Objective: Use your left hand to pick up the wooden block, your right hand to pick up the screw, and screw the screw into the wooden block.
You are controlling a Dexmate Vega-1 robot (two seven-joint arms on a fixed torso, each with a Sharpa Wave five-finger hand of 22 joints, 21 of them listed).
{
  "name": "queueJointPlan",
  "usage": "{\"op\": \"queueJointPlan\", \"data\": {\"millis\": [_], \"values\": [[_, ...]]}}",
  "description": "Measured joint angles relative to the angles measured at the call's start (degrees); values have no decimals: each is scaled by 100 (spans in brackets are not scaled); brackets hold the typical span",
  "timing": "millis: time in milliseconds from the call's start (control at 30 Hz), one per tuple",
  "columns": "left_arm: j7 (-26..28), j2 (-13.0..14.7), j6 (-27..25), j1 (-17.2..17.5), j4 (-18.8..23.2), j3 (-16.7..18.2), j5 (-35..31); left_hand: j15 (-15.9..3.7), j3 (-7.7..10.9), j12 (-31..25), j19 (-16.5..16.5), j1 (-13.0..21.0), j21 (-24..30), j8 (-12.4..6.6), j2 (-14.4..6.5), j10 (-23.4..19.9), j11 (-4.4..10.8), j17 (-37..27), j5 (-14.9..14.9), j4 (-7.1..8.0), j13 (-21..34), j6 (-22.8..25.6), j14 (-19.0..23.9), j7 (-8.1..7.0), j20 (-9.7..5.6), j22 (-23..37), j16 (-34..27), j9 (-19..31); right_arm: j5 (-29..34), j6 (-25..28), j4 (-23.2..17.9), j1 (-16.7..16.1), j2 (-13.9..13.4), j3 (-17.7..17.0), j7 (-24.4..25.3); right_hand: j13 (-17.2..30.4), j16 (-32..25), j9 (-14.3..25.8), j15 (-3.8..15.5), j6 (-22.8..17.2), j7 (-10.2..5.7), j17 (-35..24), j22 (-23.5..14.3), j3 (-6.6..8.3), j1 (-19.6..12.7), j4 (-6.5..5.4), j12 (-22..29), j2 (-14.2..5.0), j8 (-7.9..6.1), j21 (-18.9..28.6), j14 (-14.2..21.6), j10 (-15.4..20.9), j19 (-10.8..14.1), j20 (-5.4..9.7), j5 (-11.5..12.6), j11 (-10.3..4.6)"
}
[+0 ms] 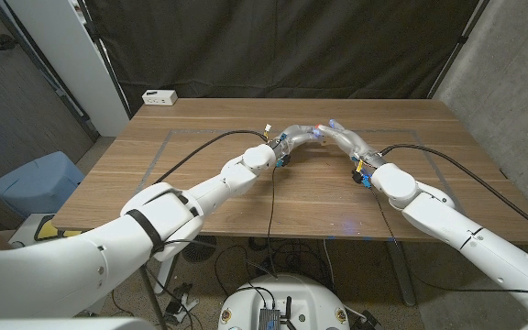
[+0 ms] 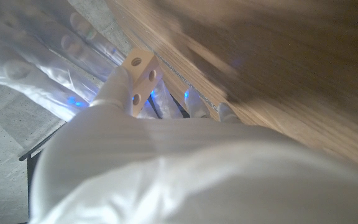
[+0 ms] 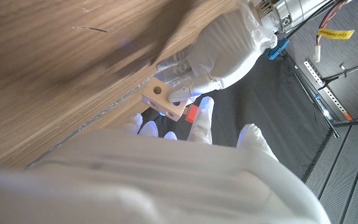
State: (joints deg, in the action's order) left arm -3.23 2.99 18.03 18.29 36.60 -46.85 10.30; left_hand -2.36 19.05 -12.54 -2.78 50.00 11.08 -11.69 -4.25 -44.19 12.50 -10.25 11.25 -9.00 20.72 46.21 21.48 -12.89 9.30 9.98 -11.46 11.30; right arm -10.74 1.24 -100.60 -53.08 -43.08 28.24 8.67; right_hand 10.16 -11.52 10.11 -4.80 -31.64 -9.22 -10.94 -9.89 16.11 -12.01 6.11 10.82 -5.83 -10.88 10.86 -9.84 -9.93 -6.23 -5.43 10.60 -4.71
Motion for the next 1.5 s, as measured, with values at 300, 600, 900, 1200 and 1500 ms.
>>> {"op": "queueJointPlan", "data": {"millis": [300,600,900,1200,1500], "values": [[-26,-60,68,-68,-174,-6,14,0,-2,0,0,0,0,2,0,0,0,0,-4,-2,7,0,0,0,0,0,0,3,25,4,-51,-23,-16,-43,30,0,0,0,0,-31,-31,0,0,0,0,0,1,0,0,0,0,0,0,0,0,0],[-7,9,-132,-76,-12,-34,-53,0,6,5,0,0,0,4,0,-59,-7,0,-7,6,16,0,0,0,0,0,0,5,17,9,-137,-105,-108,-181,81,0,0,0,0,-31,-31,0,0,25,0,25,21,0,0,0,0,0,0,0,0,0],[19,255,-486,-34,561,-99,-160,0,6,17,0,1,0,22,2,-60,-6,0,-12,6,15,0,0,0,0,0,0,4,-24,9,-233,-201,-206,-350,209,0,0,1,0,-51,-10,0,0,25,0,24,21,0,1,0,0,0,31,-32,0,0],[27,399,-864,-3,909,-137,-266,0,6,17,0,2,0,-1,2,-59,-6,0,2,6,14,0,0,0,0,0,0,3,-57,-9,-255,-268,-244,-488,271,0,0,1,0,-51,-10,0,0,24,0,24,21,0,1,0,0,0,32,-33,0,0],[74,671,-1210,108,1540,-174,-376,0,4,17,0,3,0,0,3,-53,-10,0,2,5,14,0,0,0,0,0,0,-1,-144,-189,-75,-243,-180,-534,293,0,0,1,0,-28,53,0,0,-4,0,52,21,0,32,45,0,11,176,51,0,54]]}}
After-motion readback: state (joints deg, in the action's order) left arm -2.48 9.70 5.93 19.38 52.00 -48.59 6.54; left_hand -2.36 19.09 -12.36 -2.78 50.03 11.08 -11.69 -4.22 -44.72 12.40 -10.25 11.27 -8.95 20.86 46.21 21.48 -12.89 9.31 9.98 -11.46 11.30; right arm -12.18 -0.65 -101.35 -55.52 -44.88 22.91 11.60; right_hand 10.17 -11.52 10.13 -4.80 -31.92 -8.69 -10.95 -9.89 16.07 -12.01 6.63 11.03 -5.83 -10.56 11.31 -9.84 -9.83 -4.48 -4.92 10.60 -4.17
